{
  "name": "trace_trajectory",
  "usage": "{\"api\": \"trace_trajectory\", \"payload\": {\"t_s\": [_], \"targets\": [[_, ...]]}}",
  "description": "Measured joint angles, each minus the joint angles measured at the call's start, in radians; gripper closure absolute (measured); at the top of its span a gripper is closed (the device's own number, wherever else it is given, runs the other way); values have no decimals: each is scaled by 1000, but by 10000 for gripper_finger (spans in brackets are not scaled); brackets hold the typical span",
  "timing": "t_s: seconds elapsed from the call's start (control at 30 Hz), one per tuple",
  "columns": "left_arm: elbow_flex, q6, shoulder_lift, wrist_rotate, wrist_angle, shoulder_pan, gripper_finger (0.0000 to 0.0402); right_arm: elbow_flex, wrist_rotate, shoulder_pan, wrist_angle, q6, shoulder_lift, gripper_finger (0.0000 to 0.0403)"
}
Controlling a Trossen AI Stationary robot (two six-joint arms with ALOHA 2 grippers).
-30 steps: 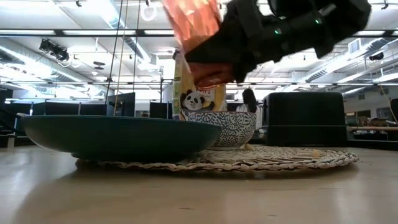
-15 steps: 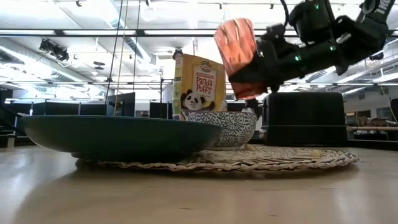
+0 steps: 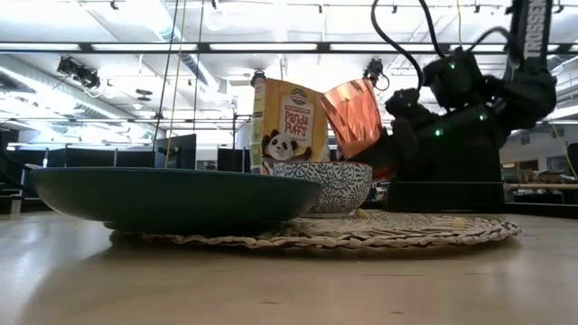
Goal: Arrange a breakfast setting
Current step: Put the orange cup on the brown table mat
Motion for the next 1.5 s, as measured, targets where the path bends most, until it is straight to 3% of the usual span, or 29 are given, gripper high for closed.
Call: {"api": "trace_trajectory", "payload": {"t_s": [0.4,0.8,0.97,1.2,1.5], "targets": [[0,-6,0,1,-3,10,230,-49,-108,-40,463,-5,292,72],[0,-13,0,-3,-2,60,230,19,-163,-44,471,-5,433,72],[0,-10,0,-3,-2,79,230,11,-172,-43,469,-16,429,70],[0,-11,0,-3,-4,90,230,10,-176,-42,458,-18,430,28],[0,-16,0,-3,-16,90,230,-24,-177,-34,423,-14,388,8]]}}
